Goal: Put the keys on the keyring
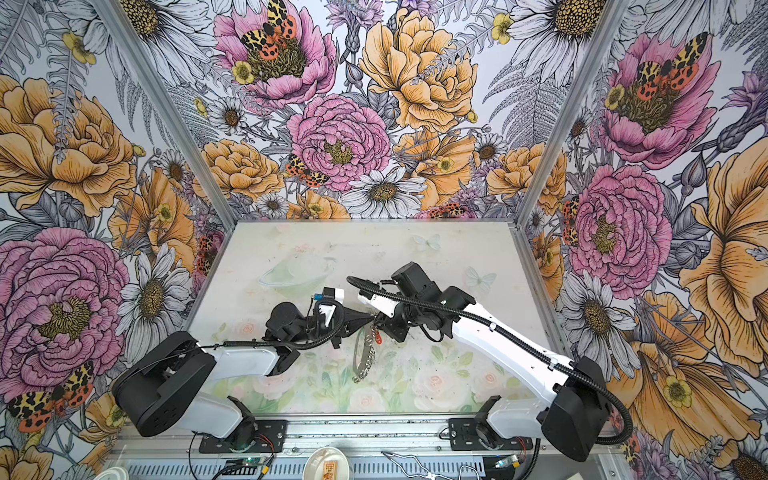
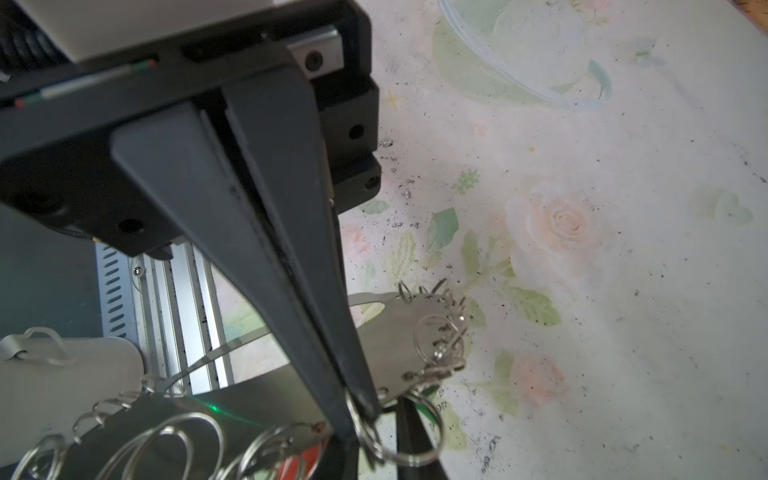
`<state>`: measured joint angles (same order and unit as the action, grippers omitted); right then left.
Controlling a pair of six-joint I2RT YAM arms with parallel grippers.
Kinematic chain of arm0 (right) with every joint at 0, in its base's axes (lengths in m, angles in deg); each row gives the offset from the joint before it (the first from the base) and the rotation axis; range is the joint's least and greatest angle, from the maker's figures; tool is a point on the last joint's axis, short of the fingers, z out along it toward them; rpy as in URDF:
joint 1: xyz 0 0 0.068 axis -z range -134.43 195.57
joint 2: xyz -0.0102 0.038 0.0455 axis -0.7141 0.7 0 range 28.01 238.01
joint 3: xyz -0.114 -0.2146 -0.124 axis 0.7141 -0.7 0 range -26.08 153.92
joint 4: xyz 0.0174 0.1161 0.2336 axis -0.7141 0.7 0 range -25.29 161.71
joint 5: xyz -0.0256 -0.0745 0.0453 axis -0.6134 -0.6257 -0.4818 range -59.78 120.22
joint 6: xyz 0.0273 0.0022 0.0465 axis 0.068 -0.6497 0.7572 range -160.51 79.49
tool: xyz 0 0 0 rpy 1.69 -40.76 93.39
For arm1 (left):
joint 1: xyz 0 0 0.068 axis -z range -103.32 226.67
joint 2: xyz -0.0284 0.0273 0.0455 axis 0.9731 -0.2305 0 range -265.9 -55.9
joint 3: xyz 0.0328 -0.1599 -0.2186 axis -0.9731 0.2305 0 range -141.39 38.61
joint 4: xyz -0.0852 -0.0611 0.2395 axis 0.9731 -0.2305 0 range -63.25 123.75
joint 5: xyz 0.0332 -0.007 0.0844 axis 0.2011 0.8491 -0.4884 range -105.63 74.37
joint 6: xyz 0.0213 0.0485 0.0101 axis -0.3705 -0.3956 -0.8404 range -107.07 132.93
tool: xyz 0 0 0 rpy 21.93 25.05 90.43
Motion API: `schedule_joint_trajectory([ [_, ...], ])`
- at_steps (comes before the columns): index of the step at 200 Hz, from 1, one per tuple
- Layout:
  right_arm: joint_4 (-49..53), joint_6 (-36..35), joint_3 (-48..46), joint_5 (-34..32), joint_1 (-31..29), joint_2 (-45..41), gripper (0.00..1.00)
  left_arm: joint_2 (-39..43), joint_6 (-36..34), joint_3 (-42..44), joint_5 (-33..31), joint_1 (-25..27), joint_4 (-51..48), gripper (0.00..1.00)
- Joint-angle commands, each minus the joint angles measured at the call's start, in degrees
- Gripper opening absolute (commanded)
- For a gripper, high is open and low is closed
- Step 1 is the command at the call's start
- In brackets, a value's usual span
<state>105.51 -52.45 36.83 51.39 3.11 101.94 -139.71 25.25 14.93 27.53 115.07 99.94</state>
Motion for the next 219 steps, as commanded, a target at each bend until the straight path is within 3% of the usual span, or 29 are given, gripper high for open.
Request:
schedule_joint_trajectory([
  [1,-4.34,1.57,-0.14,-2.90,-0.66,-1.80,0.19,0.26,0.85,-0.67,-2.82,0.85,4.98,0.00],
  [53,-10.67,6.87,-4.13,-14.25,3.13,-7.02,0.24,3.41,-1.47,-0.27,-9.79,1.12,-1.23,0.00],
  [101,-17.59,12.44,-9.99,-23.09,6.71,-10.85,0.27,7.51,-2.29,-3.60,-19.22,2.15,-15.75,0.00],
  [148,-35.00,18.23,-23.81,-27.50,10.19,-19.04,0.52,12.27,0.30,-9.25,-32.18,3.44,-32.83,0.00],
  [179,-50.83,23.69,-34.68,-23.54,11.87,-23.12,0.56,13.99,6.66,-15.46,-41.83,3.40,-46.14,0.00],
  [219,-68.75,27.23,-44.88,-18.99,11.95,-22.45,0.56,16.29,14.38,-20.42,-49.17,3.52,-51.75,0.00],
])
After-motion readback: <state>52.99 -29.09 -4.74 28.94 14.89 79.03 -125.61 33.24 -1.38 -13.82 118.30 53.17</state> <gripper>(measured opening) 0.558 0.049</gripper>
